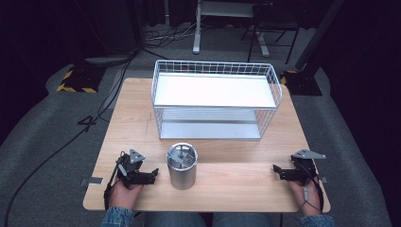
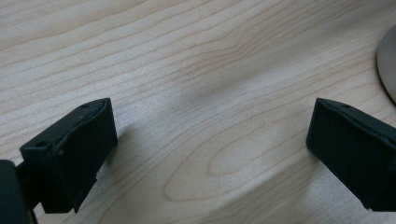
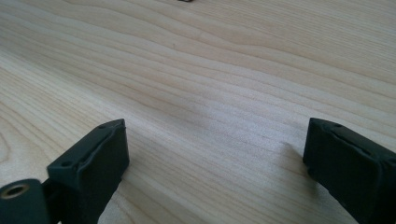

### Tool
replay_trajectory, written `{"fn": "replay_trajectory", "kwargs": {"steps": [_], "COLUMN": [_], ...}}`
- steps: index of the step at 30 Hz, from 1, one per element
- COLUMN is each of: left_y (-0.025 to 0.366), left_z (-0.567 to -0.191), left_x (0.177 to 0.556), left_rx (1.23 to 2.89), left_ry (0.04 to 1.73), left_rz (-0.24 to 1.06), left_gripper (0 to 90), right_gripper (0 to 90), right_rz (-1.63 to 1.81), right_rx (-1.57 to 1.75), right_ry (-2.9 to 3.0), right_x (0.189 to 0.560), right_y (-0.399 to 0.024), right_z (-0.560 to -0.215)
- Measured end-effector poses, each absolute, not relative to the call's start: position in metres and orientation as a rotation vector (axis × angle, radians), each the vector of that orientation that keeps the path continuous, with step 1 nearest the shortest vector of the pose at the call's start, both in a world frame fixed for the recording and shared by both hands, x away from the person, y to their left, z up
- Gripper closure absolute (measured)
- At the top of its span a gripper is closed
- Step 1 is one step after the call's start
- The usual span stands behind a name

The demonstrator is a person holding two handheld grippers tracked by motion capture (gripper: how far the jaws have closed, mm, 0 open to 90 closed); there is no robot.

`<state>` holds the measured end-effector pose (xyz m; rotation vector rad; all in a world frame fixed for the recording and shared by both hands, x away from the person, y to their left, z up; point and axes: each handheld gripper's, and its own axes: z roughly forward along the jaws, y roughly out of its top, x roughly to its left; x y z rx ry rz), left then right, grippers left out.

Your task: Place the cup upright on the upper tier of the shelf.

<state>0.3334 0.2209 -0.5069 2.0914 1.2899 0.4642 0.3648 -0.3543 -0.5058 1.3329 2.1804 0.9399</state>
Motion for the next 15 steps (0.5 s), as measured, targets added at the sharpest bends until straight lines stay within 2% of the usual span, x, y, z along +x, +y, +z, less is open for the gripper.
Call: {"fn": "replay_trajectory", "kwargs": {"steps": [7,15], "left_y": [0.2232,0.2269], "left_z": [-0.5064,-0.5058], "left_x": [0.3324,0.3312], "left_rx": [2.11,2.125], "left_ry": [1.268,1.253], "left_rz": [0.456,0.438], "left_gripper": [2.2,2.2], "right_gripper": [11.2,11.3], "right_rz": [0.948,0.949], "right_rx": [1.317,1.317], "right_ry": [2.182,2.182], "right_x": [0.3638,0.3639], "right_y": [-0.3545,-0.3545], "right_z": [-0.5055,-0.5055]}}
